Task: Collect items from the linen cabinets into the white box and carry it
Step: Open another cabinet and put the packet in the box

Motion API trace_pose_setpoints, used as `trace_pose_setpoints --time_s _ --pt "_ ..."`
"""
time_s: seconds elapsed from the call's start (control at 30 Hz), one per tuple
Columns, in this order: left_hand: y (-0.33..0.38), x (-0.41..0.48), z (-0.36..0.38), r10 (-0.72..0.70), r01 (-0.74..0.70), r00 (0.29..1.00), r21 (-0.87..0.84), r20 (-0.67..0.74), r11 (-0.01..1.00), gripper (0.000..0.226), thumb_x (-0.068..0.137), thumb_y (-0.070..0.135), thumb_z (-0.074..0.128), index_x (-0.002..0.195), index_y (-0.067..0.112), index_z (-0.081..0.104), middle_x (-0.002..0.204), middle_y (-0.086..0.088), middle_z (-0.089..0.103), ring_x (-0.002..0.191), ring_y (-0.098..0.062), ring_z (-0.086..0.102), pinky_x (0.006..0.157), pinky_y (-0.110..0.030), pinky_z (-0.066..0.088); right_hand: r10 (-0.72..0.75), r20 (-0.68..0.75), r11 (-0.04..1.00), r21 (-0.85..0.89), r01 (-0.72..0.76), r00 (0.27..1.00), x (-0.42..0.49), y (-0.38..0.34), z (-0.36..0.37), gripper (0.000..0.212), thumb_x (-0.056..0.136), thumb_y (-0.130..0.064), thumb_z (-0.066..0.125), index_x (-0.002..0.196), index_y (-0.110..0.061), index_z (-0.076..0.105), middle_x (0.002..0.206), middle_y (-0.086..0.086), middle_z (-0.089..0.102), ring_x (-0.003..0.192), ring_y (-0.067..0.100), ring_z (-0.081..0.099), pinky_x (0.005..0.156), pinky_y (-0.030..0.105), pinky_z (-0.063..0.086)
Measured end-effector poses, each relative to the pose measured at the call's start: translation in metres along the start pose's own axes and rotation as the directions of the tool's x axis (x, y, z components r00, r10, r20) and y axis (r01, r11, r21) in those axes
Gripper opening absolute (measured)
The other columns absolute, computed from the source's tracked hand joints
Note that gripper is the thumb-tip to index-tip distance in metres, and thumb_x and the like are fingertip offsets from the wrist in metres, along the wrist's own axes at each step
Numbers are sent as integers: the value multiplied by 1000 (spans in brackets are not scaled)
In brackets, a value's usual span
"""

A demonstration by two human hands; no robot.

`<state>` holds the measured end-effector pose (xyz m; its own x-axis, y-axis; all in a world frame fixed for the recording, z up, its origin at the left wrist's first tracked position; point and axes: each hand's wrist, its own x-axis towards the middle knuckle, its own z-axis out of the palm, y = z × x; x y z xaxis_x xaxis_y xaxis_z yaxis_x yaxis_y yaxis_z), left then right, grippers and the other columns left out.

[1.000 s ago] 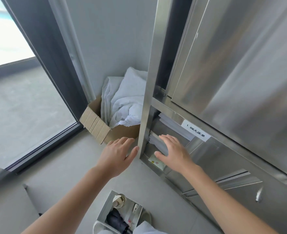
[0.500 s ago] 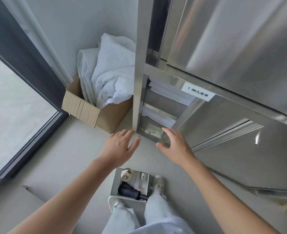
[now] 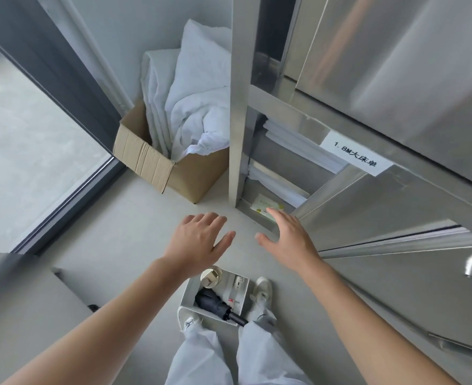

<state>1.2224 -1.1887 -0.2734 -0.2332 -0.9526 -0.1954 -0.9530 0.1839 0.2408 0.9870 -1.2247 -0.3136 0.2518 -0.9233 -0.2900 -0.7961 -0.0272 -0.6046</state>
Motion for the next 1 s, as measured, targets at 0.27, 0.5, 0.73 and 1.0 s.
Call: trace_pose_setpoints --time_s 0.27,0.5,0.73,1.0 --pt "-7 50 115 -142 145 989 -69 52 987 60 97 57 24 120 17 62 119 1 65 100 -25 64 92 -40 44 117 102 992 29 -120 988 46 82 74 71 90 -49 66 152 -21 43 154 -5 47 142 14 38 110 24 29" --pt "-29 74 254 -178 200 973 -147 148 969 60 97 58 24 122 18 61 120 -1 65 103 -28 63 93 -41 44 231 102 968 80 -239 968 85 166 164 70 90 -48 66 151 -23 43 154 -2 48 143 15 40 111 27 31" --pt "-53 86 340 -173 214 962 -189 211 958 64 96 60 19 124 18 59 120 -1 65 105 -27 62 92 -40 44 289 107 952 69 -298 951 101 225 227 68 91 -48 66 150 -23 44 153 -2 49 143 16 39 107 25 29" --pt "-71 115 363 -144 186 968 -204 204 961 63 96 59 20 129 19 56 125 -1 62 111 -25 60 96 -40 41 284 90 952 88 -292 955 125 252 259 67 92 -44 67 151 -21 43 153 -2 48 144 15 37 105 20 27"
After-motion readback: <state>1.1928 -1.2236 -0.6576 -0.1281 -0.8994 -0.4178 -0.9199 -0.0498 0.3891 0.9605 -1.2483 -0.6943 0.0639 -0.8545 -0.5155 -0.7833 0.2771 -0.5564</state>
